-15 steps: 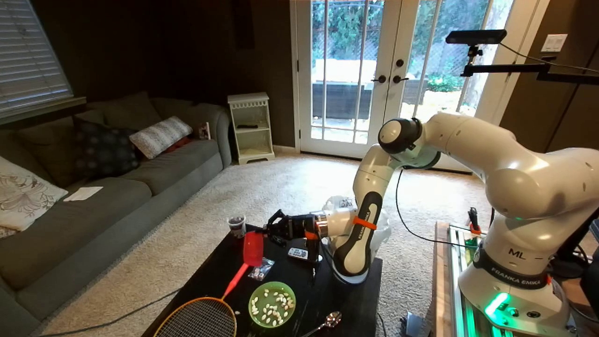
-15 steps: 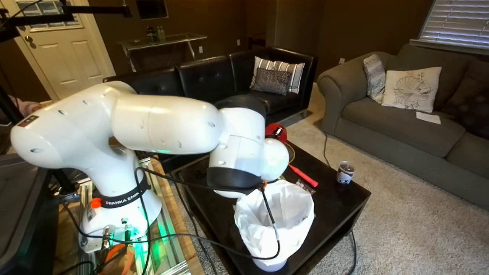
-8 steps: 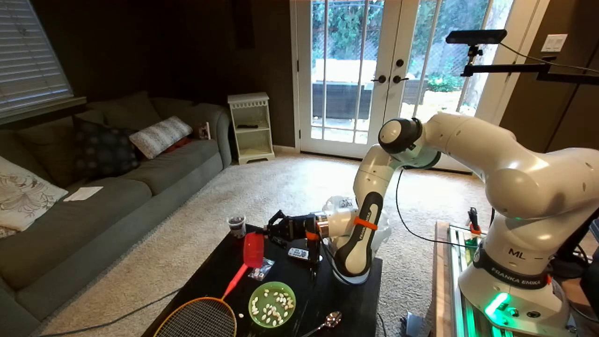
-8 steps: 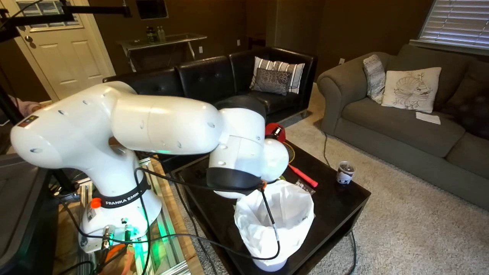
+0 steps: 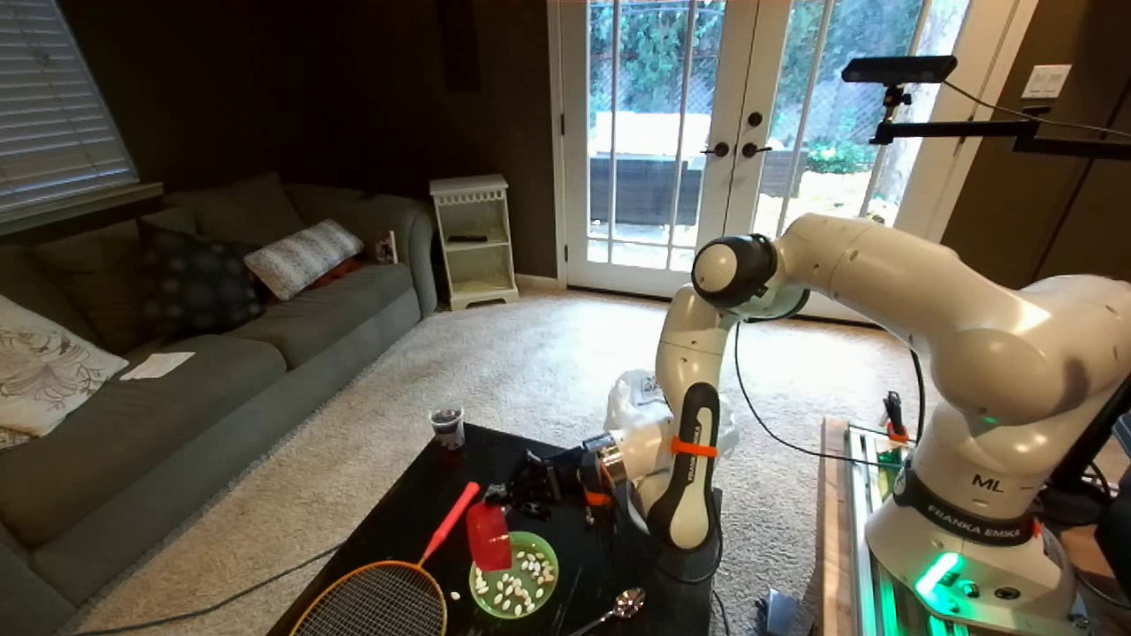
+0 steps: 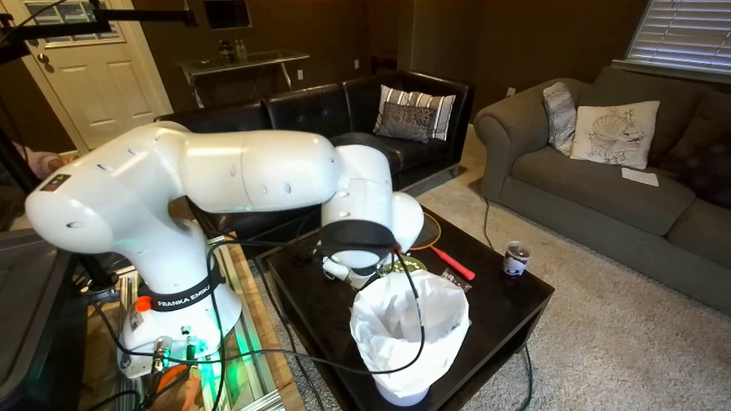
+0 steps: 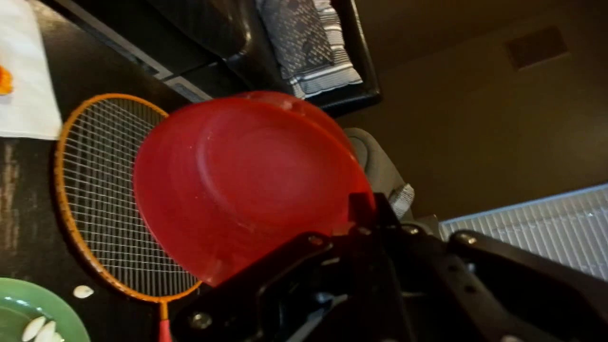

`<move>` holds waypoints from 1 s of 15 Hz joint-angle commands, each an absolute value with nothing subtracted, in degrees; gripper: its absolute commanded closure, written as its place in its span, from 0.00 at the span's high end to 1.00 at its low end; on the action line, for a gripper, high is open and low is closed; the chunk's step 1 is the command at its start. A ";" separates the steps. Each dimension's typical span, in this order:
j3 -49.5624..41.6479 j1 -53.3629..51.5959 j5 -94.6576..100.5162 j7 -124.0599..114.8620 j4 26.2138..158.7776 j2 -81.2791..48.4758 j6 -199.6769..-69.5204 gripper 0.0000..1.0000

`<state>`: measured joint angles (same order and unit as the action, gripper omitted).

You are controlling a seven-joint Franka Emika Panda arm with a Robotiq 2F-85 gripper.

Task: Pour the contents of the pink bowl into the green bowl

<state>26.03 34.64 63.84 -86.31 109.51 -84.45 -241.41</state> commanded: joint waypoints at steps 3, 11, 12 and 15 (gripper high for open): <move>17.79 19.39 53.24 -79.66 111.91 -77.29 -240.34 0.01; 12.13 8.57 41.04 -65.87 115.57 -70.68 -230.84 0.01; 11.98 7.94 39.02 -63.74 116.18 -70.07 -228.81 0.01; 12.08 5.86 30.81 -55.51 117.88 -68.49 -223.10 0.01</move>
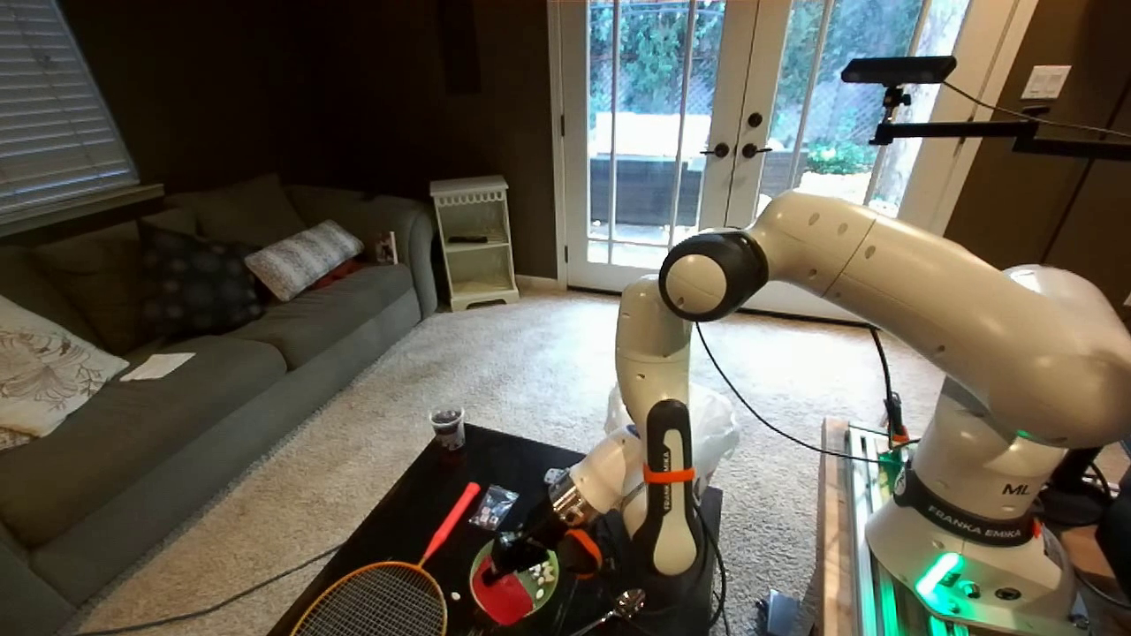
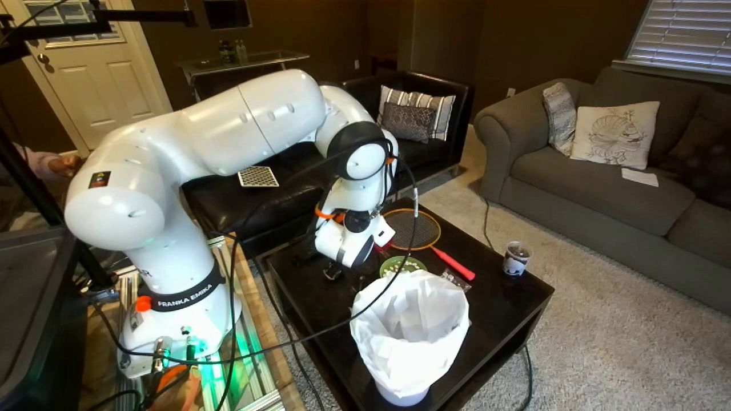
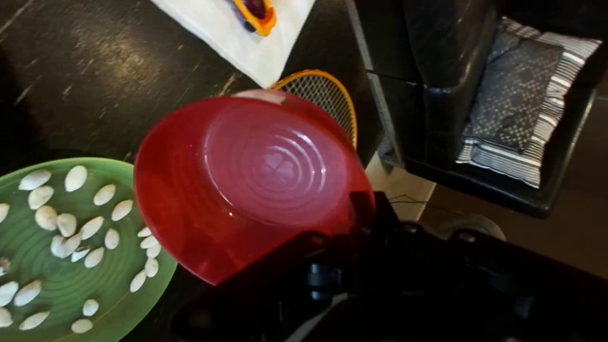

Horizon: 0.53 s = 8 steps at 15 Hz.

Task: Pour the contents of the pink bowl into the green bowl

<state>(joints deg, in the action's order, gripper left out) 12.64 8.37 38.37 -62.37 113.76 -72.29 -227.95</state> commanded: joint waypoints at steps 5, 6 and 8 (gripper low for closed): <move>11.92 0.98 13.09 -39.43 121.43 -64.62 -214.33 0.01; 11.49 -0.48 8.95 -36.26 121.86 -63.85 -212.89 0.01; 10.26 -3.82 0.46 -30.36 122.35 -62.76 -210.08 0.01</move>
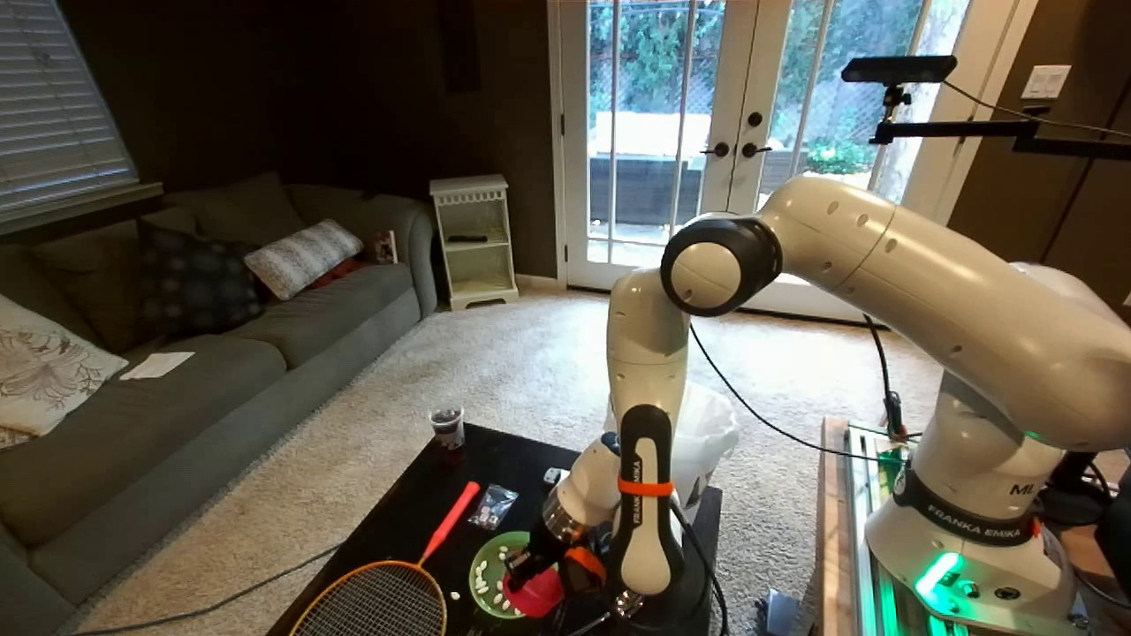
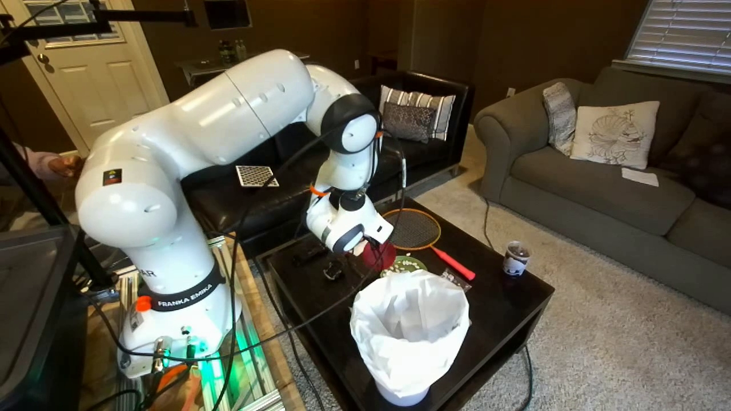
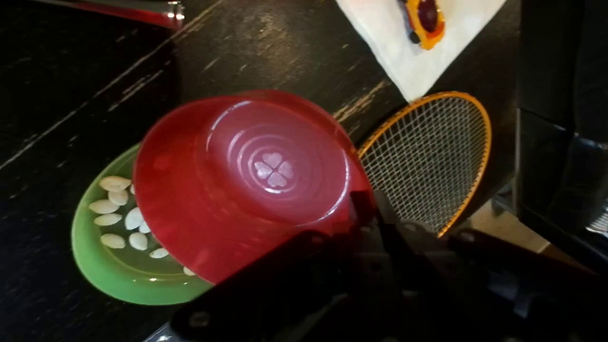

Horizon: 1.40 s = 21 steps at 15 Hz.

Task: Pour the contents of the pink bowl into the green bowl

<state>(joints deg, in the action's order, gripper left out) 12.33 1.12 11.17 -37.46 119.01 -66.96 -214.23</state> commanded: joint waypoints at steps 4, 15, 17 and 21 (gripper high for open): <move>5.21 -12.36 -14.32 -21.43 121.80 -61.93 -203.93 0.01; -0.72 -18.84 -20.22 -17.56 119.00 -64.24 -194.61 0.01; -0.87 -18.34 -19.86 -17.58 117.97 -65.13 -193.53 0.01; 0.15 -16.33 -19.05 -17.50 114.37 -68.22 -193.70 0.01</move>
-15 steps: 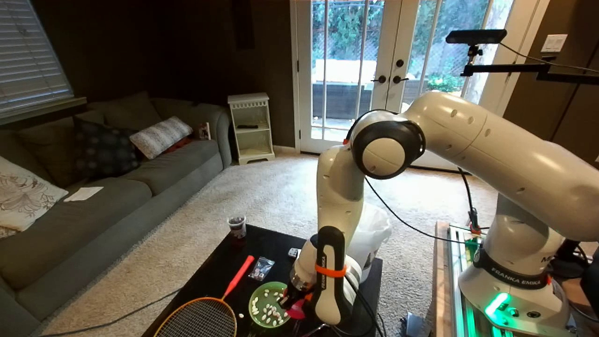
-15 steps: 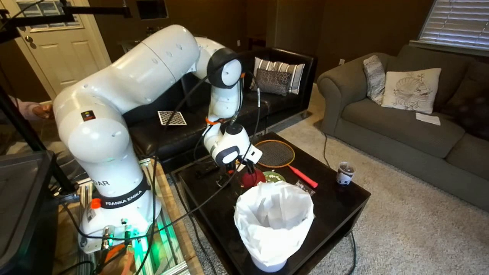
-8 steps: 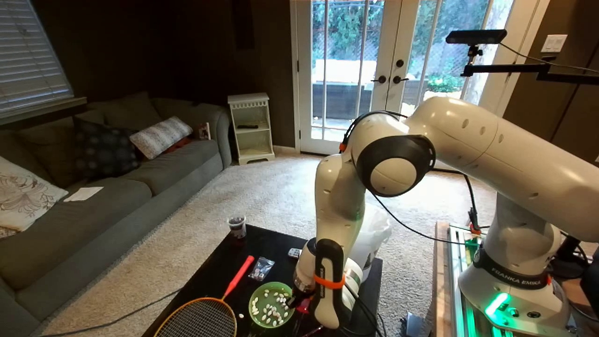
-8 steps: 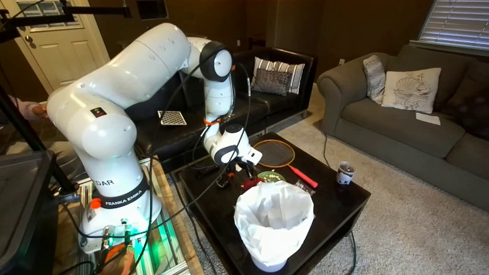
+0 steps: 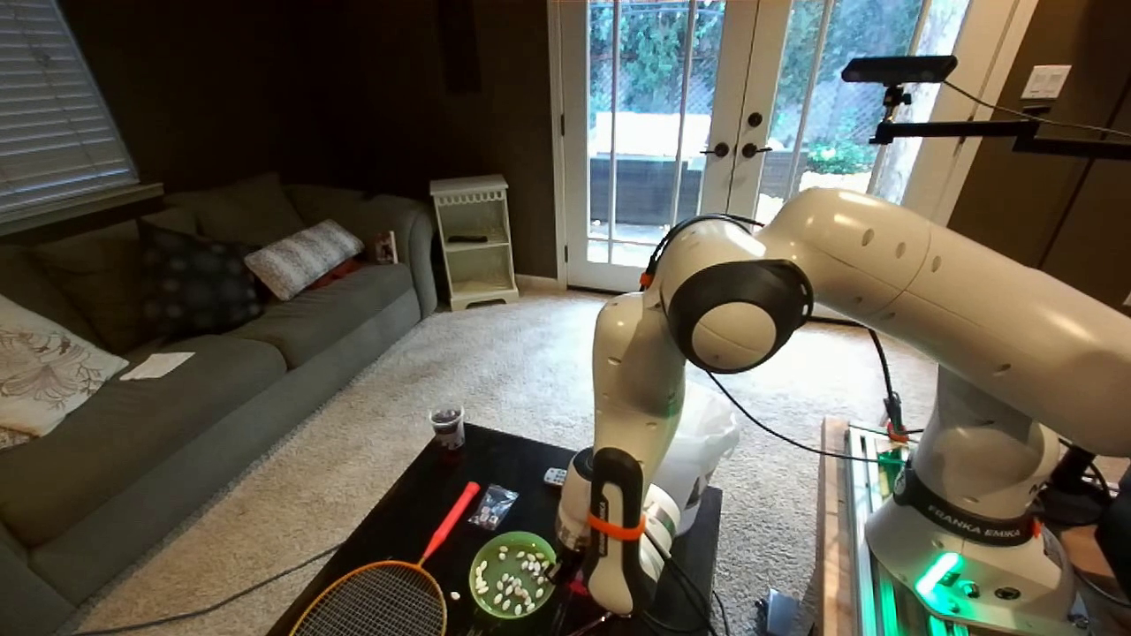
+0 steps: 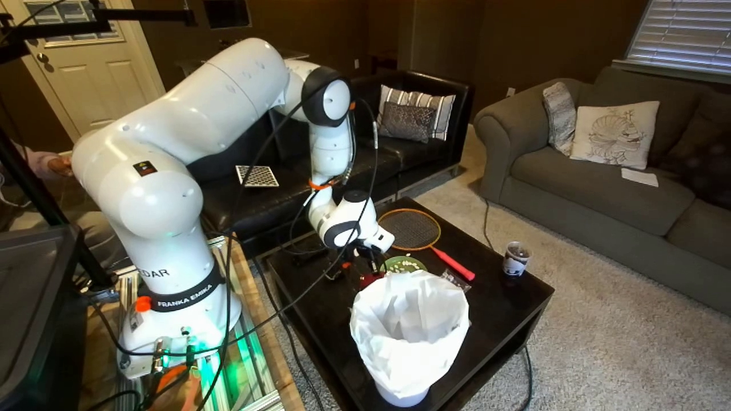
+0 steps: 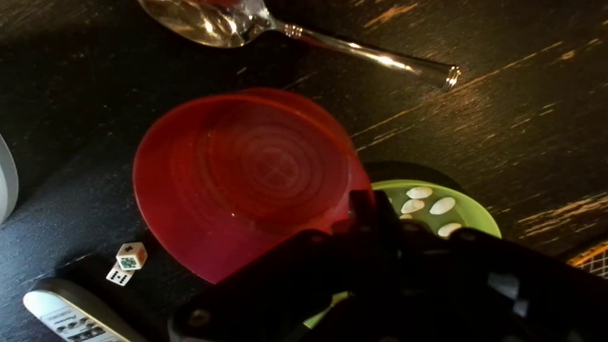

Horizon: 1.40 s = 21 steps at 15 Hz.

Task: Pour the contents of the pink bowl into the green bowl

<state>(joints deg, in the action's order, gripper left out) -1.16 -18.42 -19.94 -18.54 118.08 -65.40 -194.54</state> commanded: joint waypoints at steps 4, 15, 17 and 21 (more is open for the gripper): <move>1.11 -13.94 -18.60 -17.21 109.57 -72.58 -192.85 0.01; 0.96 -14.12 -19.59 -17.63 106.67 -73.85 -188.65 0.29; 0.79 -14.52 -19.70 -17.89 107.17 -73.22 -187.35 0.42; -0.31 -15.76 -20.15 -18.46 108.68 -71.78 -186.49 0.69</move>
<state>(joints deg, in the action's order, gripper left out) 0.48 -14.59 -19.74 -17.70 107.52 -73.37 -188.16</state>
